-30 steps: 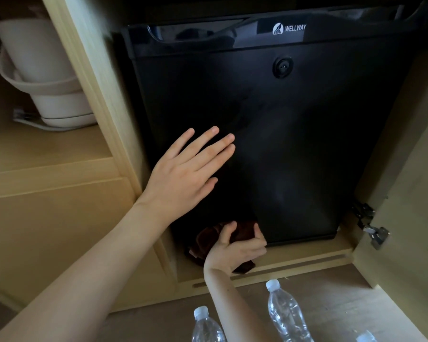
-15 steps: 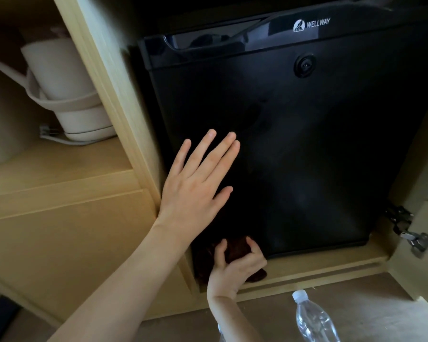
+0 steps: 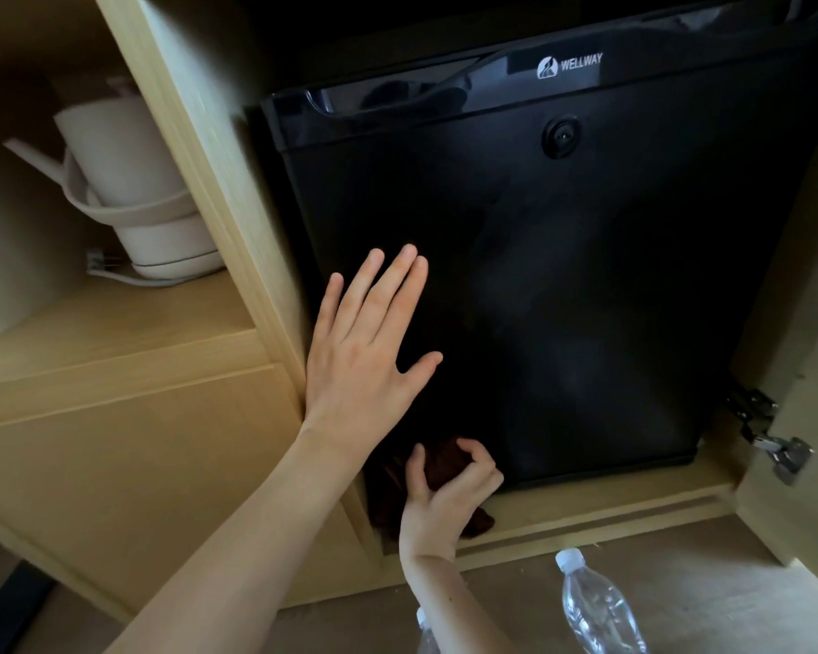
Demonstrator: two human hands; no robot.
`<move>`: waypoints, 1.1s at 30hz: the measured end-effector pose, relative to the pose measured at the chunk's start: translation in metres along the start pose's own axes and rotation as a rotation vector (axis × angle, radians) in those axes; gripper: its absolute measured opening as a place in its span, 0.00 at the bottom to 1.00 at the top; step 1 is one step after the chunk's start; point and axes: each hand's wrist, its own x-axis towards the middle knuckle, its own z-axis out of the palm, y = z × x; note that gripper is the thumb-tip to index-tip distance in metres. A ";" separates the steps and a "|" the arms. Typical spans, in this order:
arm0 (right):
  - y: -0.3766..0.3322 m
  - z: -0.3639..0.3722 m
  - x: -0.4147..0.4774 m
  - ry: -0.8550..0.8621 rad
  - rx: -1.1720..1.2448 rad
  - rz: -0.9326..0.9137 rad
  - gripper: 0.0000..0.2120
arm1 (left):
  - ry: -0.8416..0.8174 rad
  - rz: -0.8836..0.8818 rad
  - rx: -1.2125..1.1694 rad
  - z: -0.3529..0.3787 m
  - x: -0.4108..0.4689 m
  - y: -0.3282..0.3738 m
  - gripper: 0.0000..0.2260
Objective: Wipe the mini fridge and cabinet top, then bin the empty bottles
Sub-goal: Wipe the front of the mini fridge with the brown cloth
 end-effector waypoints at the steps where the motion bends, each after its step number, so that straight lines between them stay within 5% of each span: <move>1: -0.004 -0.002 0.002 -0.006 0.015 0.048 0.23 | 0.002 0.000 0.000 0.000 0.000 0.000 0.41; 8: -0.038 -0.004 0.038 -0.003 0.053 -0.162 0.22 | 0.010 0.029 0.025 0.003 0.001 -0.002 0.39; 14: -0.019 -0.033 0.052 -0.034 0.001 -0.117 0.22 | 0.017 0.025 0.035 0.001 0.001 0.001 0.37; 33: 0.010 -0.130 0.181 0.227 -0.016 -0.102 0.21 | 0.081 0.024 -0.014 0.020 0.032 0.051 0.38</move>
